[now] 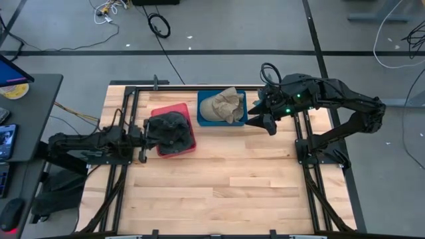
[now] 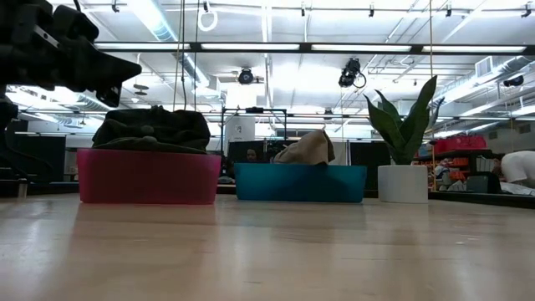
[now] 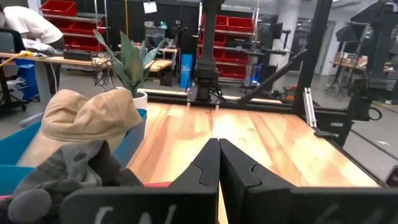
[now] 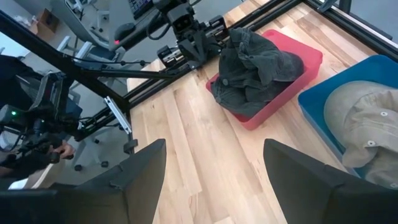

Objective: Pick & Place hat
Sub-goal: Return to Home Position

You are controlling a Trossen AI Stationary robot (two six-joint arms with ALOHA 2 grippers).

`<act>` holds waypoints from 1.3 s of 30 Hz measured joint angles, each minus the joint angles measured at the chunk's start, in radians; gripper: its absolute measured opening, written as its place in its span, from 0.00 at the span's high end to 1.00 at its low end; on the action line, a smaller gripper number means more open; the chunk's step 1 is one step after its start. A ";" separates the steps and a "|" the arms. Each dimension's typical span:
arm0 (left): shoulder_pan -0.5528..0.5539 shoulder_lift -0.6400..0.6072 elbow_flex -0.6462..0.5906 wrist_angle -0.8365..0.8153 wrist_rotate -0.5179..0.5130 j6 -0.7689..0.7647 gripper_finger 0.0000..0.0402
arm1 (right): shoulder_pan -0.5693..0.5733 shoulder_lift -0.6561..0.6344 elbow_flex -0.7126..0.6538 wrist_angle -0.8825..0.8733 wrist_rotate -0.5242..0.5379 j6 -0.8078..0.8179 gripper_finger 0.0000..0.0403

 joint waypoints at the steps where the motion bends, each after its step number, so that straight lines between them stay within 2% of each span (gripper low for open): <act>1: 0.000 0.000 0.000 -0.002 0.002 0.004 0.99 | 0.000 0.002 0.000 0.001 0.000 0.000 0.32; 9: 0.000 0.000 0.000 -0.010 0.005 -0.001 0.99 | 0.000 0.013 0.000 0.020 -0.003 -0.025 0.32; 12: 0.000 0.000 0.000 -0.010 0.004 0.022 0.99 | 0.000 0.011 0.000 -0.010 -0.003 -0.068 0.36; 16: 0.000 0.000 -0.001 -0.002 0.004 0.052 0.99 | 0.003 0.009 0.000 -0.088 -0.023 -0.089 0.52; 22: 0.000 0.000 -0.002 0.025 0.003 0.052 0.99 | 0.068 0.009 0.000 -0.142 -0.002 -0.159 0.92; 24: 0.000 0.000 -0.002 0.025 0.003 0.052 0.99 | 0.096 0.003 0.000 -0.146 0.038 -0.176 0.97; 27: 0.000 0.000 -0.002 0.031 0.003 0.053 0.99 | 0.134 -0.022 -0.007 -0.166 0.143 -0.178 0.94; 31: 0.000 0.000 -0.002 0.033 0.003 0.053 0.99 | 0.156 -0.137 -0.156 -0.076 0.244 -0.175 0.96; 39: 0.000 0.000 -0.002 0.036 0.003 0.052 0.99 | 0.096 -0.426 -0.661 0.471 0.270 -0.157 0.99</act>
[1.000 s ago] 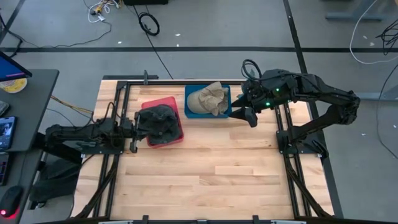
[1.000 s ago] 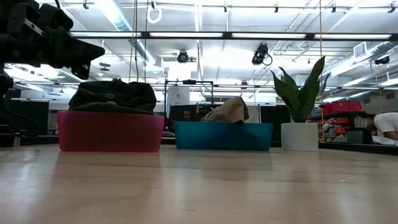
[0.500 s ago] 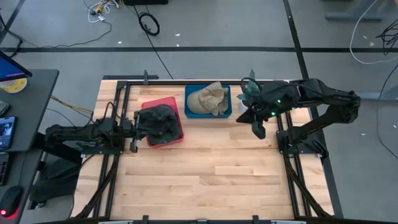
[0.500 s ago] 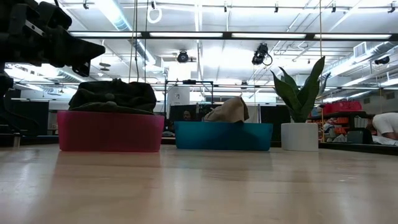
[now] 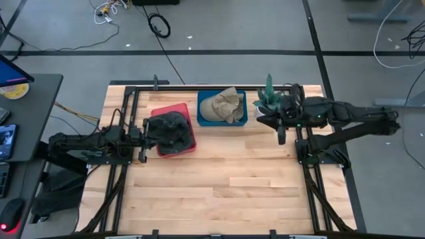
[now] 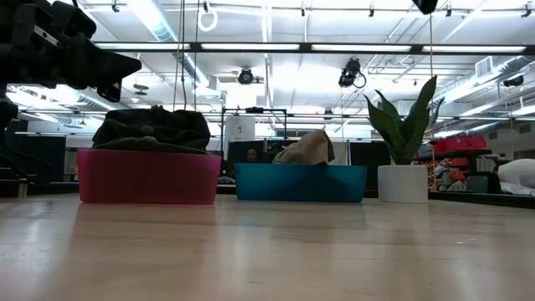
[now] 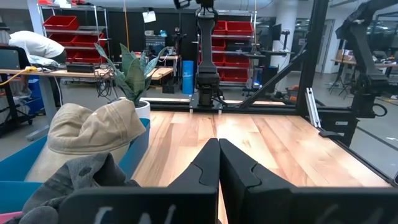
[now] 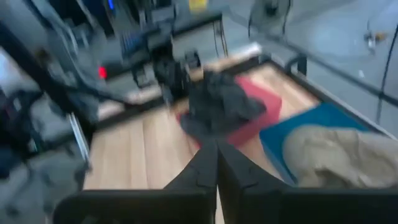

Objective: Pick & Place hat
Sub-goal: Return to Home Position

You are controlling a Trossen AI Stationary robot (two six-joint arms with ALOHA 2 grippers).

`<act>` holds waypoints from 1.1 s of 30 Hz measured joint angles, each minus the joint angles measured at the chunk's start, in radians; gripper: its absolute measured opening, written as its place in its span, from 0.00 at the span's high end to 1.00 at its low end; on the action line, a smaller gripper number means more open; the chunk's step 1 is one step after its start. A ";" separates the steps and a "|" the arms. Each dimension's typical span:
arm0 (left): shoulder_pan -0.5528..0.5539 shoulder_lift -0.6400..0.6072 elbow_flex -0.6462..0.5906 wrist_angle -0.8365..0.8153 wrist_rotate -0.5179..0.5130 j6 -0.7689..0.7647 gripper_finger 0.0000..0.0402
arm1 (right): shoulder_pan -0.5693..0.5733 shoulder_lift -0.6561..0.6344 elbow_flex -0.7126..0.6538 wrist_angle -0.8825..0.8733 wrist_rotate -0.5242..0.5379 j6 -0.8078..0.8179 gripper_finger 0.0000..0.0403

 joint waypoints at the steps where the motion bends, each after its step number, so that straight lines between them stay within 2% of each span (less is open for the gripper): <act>1: 0.000 0.000 0.000 0.000 0.000 0.000 0.99 | -0.009 -0.030 -0.046 0.056 0.000 0.000 0.99; 9: 0.000 0.000 0.000 0.000 0.000 0.000 0.99 | -0.064 -0.235 -0.339 0.430 -0.005 -0.074 0.99; 17: 0.000 0.000 0.000 0.000 0.000 0.001 0.99 | -0.095 -0.442 -0.557 0.622 -0.073 -0.130 1.00; 25: 0.000 0.000 0.000 0.000 0.000 0.001 0.99 | -0.096 -0.644 -0.689 0.670 -0.125 -0.124 1.00; 33: 0.000 0.000 0.000 0.000 0.001 0.001 0.99 | -0.095 -0.840 -0.710 0.581 -0.193 -0.053 1.00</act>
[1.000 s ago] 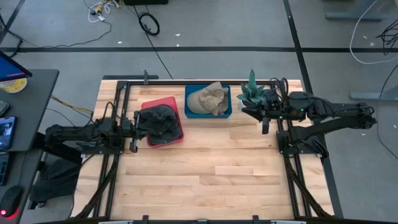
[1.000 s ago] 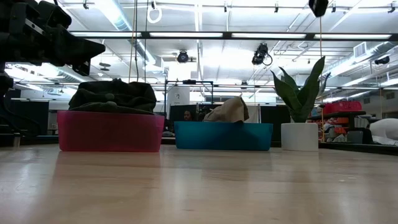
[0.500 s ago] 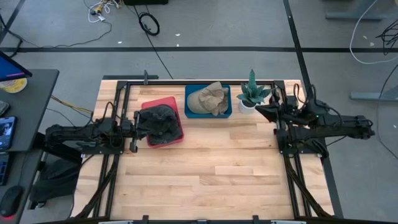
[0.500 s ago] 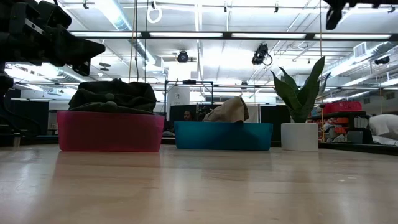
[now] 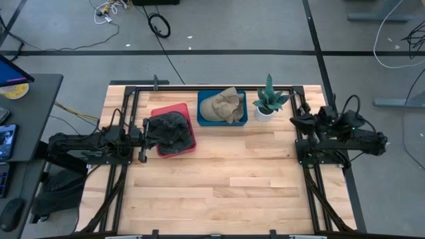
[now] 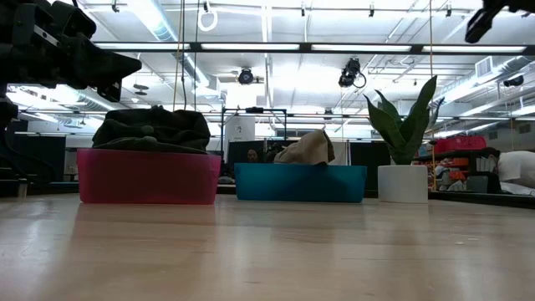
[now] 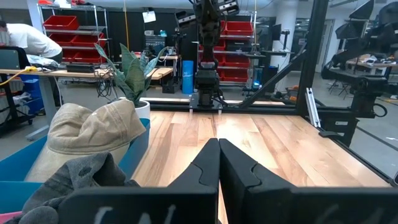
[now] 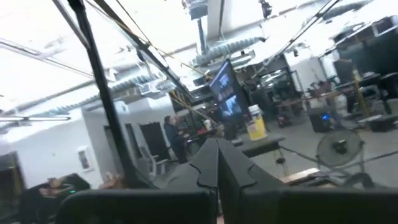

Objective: Pick & Place hat
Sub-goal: Return to Home Position

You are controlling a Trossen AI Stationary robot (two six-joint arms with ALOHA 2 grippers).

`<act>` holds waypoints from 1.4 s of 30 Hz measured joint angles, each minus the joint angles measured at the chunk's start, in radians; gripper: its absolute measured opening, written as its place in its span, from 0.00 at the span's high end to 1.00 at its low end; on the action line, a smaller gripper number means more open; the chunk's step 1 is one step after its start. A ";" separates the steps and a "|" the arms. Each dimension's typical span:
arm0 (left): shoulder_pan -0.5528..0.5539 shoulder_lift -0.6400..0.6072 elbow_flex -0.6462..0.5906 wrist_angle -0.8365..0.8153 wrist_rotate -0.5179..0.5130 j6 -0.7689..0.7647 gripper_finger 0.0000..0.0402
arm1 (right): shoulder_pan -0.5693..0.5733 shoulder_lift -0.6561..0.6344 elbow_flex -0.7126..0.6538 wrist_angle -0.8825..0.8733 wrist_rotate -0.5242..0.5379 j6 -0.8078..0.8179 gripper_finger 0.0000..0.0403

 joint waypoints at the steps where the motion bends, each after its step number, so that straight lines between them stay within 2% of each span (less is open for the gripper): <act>1: 0.000 0.000 0.000 0.000 0.000 0.000 0.99 | 0.000 -0.021 0.000 -0.024 -0.003 0.008 1.00; 6: 0.000 0.000 0.000 -0.002 0.000 -0.001 0.99 | 0.001 -0.015 -0.003 -0.032 -0.046 0.013 1.00; 9: 0.000 0.000 0.000 -0.002 0.000 0.000 0.99 | 0.001 -0.022 -0.060 0.001 -0.058 0.057 1.00; 20: 0.000 0.000 0.000 -0.002 0.000 0.000 0.99 | 0.001 -0.023 -0.254 0.390 -0.139 0.161 1.00; 26: 0.000 0.000 0.000 -0.002 0.000 0.000 0.99 | 0.001 -0.023 -0.275 0.428 -0.193 0.160 1.00; 32: 0.000 0.000 0.000 -0.002 0.000 0.000 0.99 | 0.001 -0.023 -0.276 0.360 -0.282 0.174 1.00; 37: 0.000 0.000 0.000 -0.002 0.000 0.000 0.99 | 0.001 -0.023 -0.279 0.301 -0.268 0.137 1.00; 42: 0.000 0.000 0.000 -0.002 0.000 -0.001 0.99 | 0.001 -0.023 -0.348 0.388 -0.245 0.177 1.00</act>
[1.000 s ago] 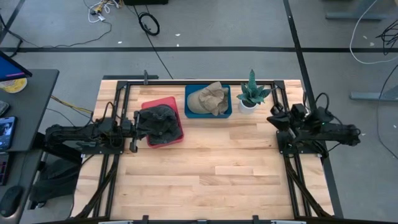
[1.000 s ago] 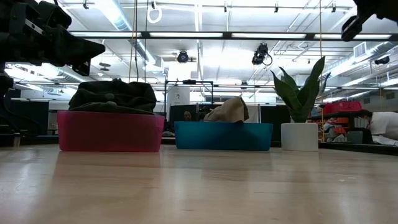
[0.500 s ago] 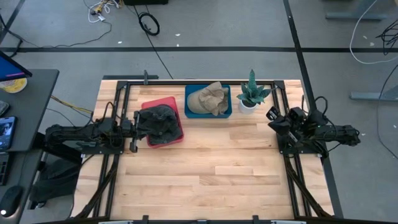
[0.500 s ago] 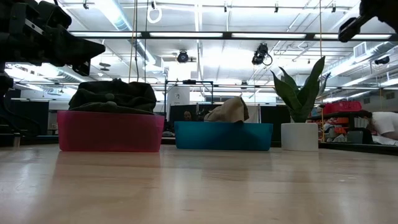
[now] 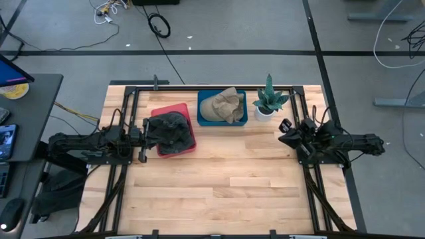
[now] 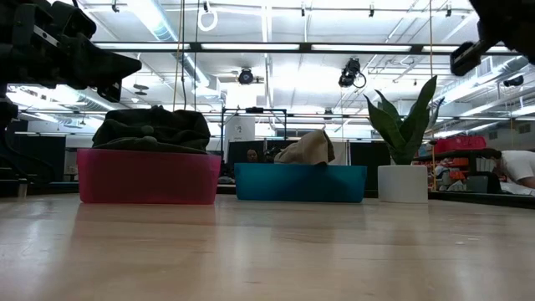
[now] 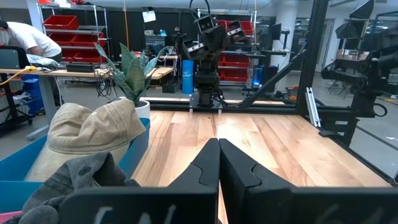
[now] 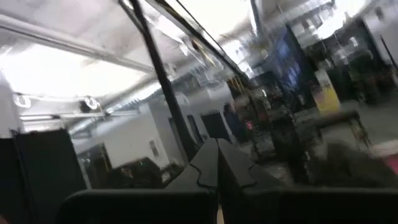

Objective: Pick & Place hat
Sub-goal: Return to Home Position

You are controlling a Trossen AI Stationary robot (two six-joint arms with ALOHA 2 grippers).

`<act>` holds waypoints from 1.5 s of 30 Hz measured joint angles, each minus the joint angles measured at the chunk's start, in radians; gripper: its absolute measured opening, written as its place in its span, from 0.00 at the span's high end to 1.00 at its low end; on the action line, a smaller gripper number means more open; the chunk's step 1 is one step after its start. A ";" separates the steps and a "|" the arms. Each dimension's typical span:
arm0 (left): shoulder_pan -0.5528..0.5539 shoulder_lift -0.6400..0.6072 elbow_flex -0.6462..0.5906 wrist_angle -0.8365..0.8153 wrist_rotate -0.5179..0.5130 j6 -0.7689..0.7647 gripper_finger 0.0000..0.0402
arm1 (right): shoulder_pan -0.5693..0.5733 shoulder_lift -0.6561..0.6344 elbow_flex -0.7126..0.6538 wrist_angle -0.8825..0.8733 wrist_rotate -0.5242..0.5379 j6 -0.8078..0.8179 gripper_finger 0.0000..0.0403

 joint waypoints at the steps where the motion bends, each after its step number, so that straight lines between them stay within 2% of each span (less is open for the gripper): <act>1: 0.000 0.000 0.000 0.000 0.000 0.000 0.99 | 0.000 0.000 0.001 -0.019 0.009 0.002 1.00; 7: 0.000 0.000 0.000 0.000 0.000 0.001 0.99 | 0.000 0.001 0.003 -0.052 0.047 -0.053 1.00; 12: 0.000 0.000 0.000 0.000 0.000 0.000 0.99 | 0.000 0.001 0.004 -0.234 0.182 -0.124 1.00; 20: 0.000 0.000 0.000 0.000 0.000 0.000 0.99 | 0.000 0.001 0.004 -0.414 0.194 -0.308 1.00; 27: 0.000 0.000 0.000 0.000 0.000 0.000 0.99 | 0.000 0.005 0.004 -0.413 0.194 -0.411 1.00; 33: 0.000 0.000 0.000 0.000 0.000 0.000 0.99 | 0.000 0.005 0.004 -0.413 0.194 -0.384 0.99; 45: 0.000 0.000 0.000 0.000 0.000 0.000 0.99 | 0.000 0.006 0.004 -0.413 0.194 -0.377 0.91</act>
